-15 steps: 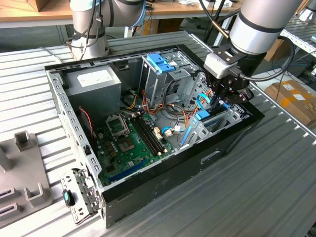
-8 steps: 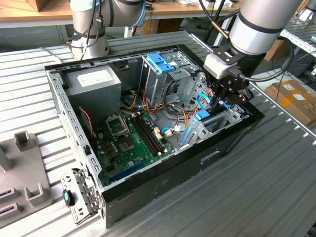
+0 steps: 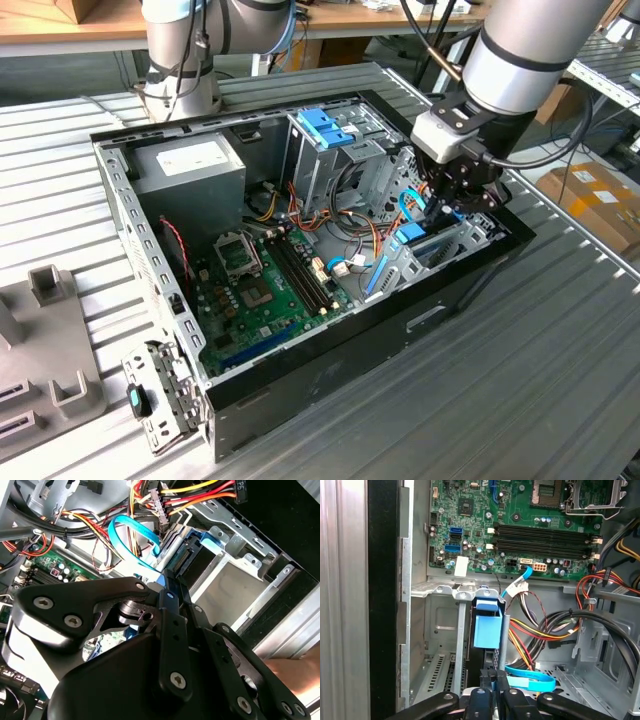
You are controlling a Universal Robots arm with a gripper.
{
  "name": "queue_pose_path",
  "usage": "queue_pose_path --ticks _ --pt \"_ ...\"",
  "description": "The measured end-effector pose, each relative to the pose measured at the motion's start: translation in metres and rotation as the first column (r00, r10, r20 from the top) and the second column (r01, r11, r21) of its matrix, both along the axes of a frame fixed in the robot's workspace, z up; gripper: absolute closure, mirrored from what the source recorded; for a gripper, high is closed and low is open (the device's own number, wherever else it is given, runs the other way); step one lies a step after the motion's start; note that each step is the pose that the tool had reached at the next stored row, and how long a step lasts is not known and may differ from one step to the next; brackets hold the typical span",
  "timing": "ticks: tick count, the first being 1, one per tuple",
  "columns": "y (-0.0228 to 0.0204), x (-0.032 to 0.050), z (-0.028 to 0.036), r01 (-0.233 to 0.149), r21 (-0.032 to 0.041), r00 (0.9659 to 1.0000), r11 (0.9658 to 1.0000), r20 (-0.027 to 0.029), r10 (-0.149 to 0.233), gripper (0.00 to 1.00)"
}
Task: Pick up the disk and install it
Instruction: 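Insert the first disk wire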
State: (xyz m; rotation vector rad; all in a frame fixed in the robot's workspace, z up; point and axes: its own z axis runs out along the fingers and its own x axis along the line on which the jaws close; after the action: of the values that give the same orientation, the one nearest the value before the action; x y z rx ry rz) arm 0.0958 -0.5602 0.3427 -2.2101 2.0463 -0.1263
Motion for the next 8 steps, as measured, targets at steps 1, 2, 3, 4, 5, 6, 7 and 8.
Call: queue_pose_path --ticks 1,2,3,4,5,6,7,8 --pt "0.0 0.0 -0.0003 0.0 0.0 1.0 1.0 0.0 0.0 0.84" --pt "0.0 0.0 -0.0004 0.0 0.0001 1.0 1.0 0.0 0.0 0.84" --pt "0.0 0.0 -0.0006 0.0 0.0001 1.0 1.0 0.0 0.0 0.84" --pt "0.0 0.0 -0.0008 0.0 0.0002 1.0 1.0 0.0 0.0 0.84" --pt "0.0 0.0 -0.0008 0.0 0.0002 1.0 1.0 0.0 0.0 0.84" --pt "0.0 0.0 -0.0008 0.0 0.0002 1.0 1.0 0.0 0.0 0.84" --pt "0.0 0.0 -0.0008 0.0 0.0002 1.0 1.0 0.0 0.0 0.84" --pt "0.0 0.0 -0.0008 0.0 0.0002 1.0 1.0 0.0 0.0 0.84"
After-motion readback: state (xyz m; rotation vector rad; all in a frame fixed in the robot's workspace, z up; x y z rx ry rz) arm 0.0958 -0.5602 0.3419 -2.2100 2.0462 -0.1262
